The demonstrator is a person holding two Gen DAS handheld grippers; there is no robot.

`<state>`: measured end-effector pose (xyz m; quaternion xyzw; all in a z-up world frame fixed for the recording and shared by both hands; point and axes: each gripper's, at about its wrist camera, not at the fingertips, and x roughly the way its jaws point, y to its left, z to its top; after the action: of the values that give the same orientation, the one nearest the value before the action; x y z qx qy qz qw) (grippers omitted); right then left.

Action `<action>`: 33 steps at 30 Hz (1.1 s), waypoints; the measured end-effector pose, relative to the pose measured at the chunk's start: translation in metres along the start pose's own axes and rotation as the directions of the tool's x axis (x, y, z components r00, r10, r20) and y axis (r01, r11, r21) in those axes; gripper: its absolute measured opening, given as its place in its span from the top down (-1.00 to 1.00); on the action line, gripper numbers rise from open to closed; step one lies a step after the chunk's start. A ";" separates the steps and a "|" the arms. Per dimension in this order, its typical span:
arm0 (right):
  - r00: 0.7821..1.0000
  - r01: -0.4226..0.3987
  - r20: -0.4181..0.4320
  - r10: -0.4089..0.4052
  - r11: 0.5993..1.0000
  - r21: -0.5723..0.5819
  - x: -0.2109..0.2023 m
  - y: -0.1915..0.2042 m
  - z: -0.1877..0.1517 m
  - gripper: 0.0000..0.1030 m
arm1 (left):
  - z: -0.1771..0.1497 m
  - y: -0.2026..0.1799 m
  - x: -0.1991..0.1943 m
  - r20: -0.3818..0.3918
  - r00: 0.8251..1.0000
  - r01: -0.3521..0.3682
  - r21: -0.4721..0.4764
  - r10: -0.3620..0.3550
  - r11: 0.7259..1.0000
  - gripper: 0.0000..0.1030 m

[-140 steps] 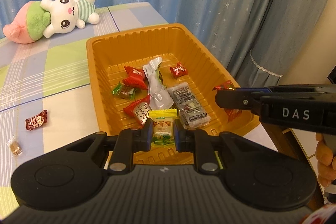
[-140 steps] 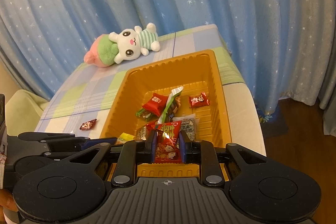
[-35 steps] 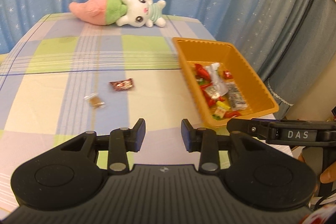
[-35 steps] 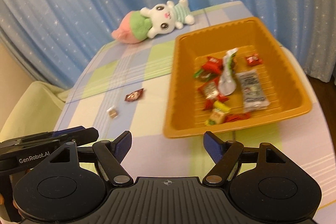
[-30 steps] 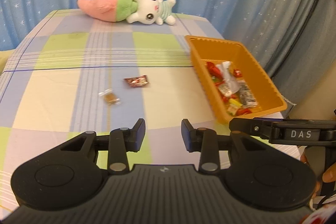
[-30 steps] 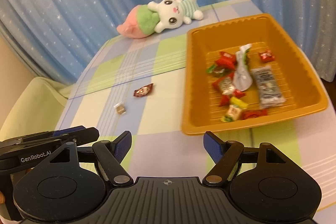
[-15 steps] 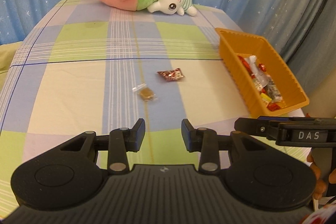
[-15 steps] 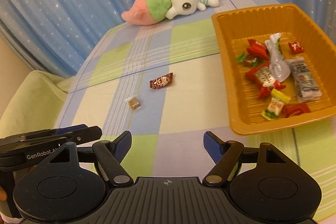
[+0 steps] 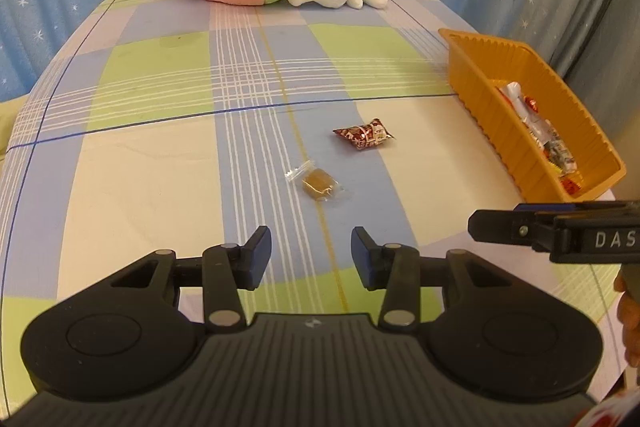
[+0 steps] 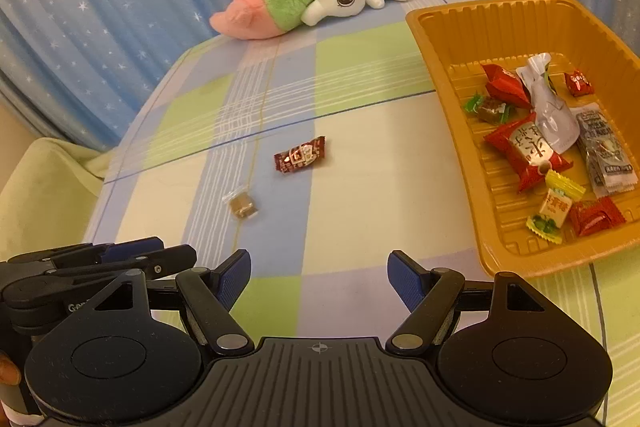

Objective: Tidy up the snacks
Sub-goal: 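Withdraw both tools from the tray toward the remaining candies, then grasp the red wrapped candy with the right tool while the left tool grasps the clear brown candy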

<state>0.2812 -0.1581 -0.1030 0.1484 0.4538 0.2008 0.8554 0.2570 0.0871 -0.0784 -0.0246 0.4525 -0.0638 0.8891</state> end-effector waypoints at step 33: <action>0.998 0.062 0.015 -0.061 0.995 -0.077 0.045 0.007 0.045 -0.46 | 0.038 -0.003 0.077 -0.038 0.999 0.004 0.013 -0.004 1.000 0.58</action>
<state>0.3398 -0.1340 -0.1079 0.1024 0.4445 0.1908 0.8692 0.3323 0.0727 -0.1168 -0.0185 0.4686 -0.0690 0.8805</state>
